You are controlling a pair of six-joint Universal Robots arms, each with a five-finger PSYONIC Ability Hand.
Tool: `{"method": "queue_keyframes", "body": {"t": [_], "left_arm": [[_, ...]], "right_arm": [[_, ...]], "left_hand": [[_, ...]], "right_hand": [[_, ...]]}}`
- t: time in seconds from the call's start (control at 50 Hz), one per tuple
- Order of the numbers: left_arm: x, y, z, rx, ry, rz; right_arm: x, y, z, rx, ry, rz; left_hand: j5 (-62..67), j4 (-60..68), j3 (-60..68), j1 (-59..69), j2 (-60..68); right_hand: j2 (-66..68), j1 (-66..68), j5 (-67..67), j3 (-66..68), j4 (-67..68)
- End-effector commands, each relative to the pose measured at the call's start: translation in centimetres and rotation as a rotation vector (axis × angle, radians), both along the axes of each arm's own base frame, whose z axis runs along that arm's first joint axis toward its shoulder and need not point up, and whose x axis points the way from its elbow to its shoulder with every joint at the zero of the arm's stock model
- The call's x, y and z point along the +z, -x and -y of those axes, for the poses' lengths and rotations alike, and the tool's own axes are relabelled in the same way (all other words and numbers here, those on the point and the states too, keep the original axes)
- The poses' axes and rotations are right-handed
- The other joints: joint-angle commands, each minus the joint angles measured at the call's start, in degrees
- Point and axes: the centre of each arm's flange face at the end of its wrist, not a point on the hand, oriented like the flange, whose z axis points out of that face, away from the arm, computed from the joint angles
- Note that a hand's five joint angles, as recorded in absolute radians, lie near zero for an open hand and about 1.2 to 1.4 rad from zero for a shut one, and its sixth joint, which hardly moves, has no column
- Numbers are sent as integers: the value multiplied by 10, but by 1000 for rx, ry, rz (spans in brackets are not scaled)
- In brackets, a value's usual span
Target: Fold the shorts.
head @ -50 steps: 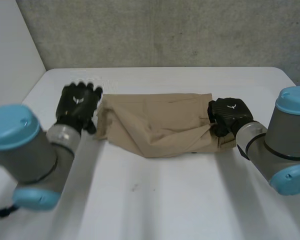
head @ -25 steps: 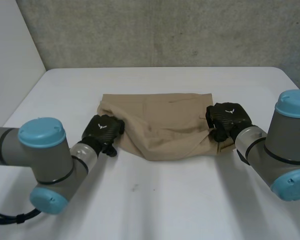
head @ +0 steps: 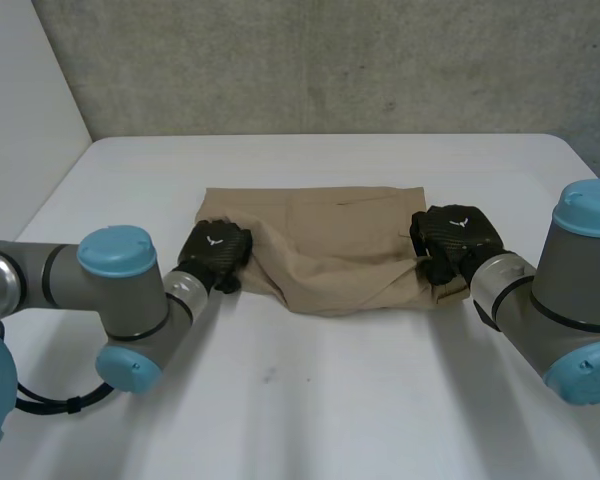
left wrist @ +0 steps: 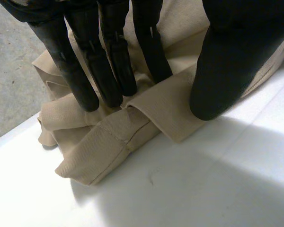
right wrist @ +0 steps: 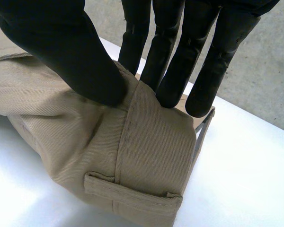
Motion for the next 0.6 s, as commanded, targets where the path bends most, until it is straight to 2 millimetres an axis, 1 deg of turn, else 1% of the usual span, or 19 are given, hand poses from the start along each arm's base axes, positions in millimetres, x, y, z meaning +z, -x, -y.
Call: {"method": "queue_keyframes", "body": {"t": [0.02,0.06,0.08,0.1,0.12,0.14,0.18,0.22,0.24,0.3,0.32,0.38,0.4,0.46,0.48,0.52,0.54,0.56,0.6], "left_arm": [[1,0,2,7,5,2],[5,-2,0,10,4,1],[11,-3,0,14,12,-4],[26,-4,-3,14,23,-11],[38,-9,-12,15,12,-9],[38,-9,-12,15,12,-9],[59,-17,-31,13,-3,-2],[68,-20,-40,10,-11,2],[74,-24,-52,6,-28,15],[80,-32,-71,4,-72,37],[85,-38,-82,7,-97,48],[90,-49,-100,14,-156,75],[93,-58,-109,27,-199,94],[97,-72,-125,52,-274,122],[102,-79,-137,58,-315,136],[108,-84,-150,56,-349,148],[111,-86,-156,55,-363,153],[117,-90,-167,52,-387,163],[123,-93,-178,50,-402,168]], "right_arm": [[1,0,1,0,7,-6],[2,1,1,2,17,-14],[4,0,1,3,23,-17],[4,0,1,4,27,-20],[6,0,1,7,37,-26],[7,0,2,8,40,-31],[9,0,2,15,56,-55],[11,1,-1,24,56,-83],[14,2,-4,34,54,-114],[18,4,-11,54,36,-177],[21,6,-16,69,21,-219],[23,9,-25,95,-10,-271],[24,12,-29,105,-28,-304],[24,17,-37,122,-57,-352],[25,20,-42,137,-75,-386],[26,23,-49,152,-93,-419],[28,26,-57,169,-107,-449],[29,28,-62,179,-113,-465],[33,31,-70,197,-118,-495]], "left_hand": [[290,284,282,289,281],[290,284,282,289,281],[290,284,282,289,281],[290,284,282,289,281],[290,284,282,289,281],[290,284,282,289,281],[290,284,282,289,281],[290,284,282,289,281],[290,284,282,289,281],[290,284,282,289,281],[290,284,282,289,281],[290,284,282,289,281],[290,284,282,289,281],[290,284,282,289,281],[290,284,282,289,281],[290,284,282,289,281],[290,284,282,289,281],[290,284,282,289,281],[290,284,282,289,281]], "right_hand": [[127,248,131,122,118],[127,248,131,122,118],[127,248,131,122,118],[127,248,131,122,118],[127,248,131,122,118],[127,248,131,122,118],[127,248,131,122,118],[127,248,131,122,118],[127,248,131,122,118],[127,248,131,122,118],[127,248,131,122,118],[127,248,131,122,118],[127,248,131,122,118],[127,248,131,122,118],[127,248,131,122,118],[127,248,131,122,118],[127,248,131,122,118],[127,248,131,122,118],[127,248,131,122,118]]}}
